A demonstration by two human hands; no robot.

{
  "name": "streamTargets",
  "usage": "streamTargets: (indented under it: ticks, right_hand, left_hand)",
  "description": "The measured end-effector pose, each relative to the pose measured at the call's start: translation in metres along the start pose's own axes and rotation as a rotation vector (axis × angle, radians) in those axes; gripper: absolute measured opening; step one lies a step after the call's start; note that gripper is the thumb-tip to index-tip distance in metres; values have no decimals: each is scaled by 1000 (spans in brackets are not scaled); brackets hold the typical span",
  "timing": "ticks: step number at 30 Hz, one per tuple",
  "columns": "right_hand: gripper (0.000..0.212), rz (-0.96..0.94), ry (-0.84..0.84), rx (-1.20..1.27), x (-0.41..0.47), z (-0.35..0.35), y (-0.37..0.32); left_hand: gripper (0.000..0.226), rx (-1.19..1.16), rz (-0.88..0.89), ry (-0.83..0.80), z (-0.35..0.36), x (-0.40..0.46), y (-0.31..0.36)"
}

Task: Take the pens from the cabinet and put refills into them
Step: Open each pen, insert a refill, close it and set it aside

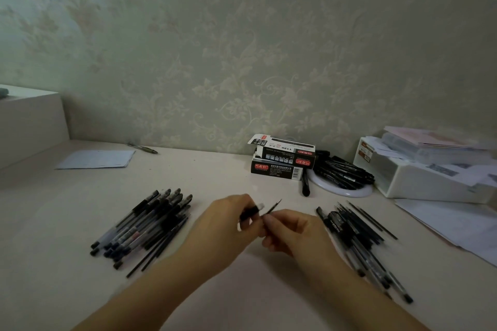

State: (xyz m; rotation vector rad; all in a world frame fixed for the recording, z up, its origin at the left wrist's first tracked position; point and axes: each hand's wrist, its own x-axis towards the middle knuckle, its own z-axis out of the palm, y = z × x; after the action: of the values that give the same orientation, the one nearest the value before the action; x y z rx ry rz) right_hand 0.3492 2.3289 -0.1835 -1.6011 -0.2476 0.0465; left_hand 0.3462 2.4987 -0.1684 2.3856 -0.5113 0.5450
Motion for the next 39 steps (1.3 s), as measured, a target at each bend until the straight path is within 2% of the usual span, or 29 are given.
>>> streamTargets:
  ticks: [6,10,12,15,24,35,39]
  right_hand:
    - [10,4,91,-33,4,-5,1]
    - [12,-36,311,33,10,-14,1]
    - [11,-47,368,103,13,-22,2]
    - [11,-44,357,208,16,-23,5]
    - [11,-31,379,282,17,-24,8]
    - [11,-19,383,329,16,-24,8]
    - [12,-39,327,243,14,-24,4]
  left_hand:
    - [10,-20,33,-73,9,-2,-12]
    - [10,-29,50,-110,9,-3,-14]
    - [12,-41,51,-117,9,-3,-15]
    - [14,-75,55,-118,9,-2,-13]
    - [14,-173,55,-109,7,-3,-10]
    - [14,-190,39,-102,6,-2,-8]
    - [13,-173,45,-103,6,-3,-10]
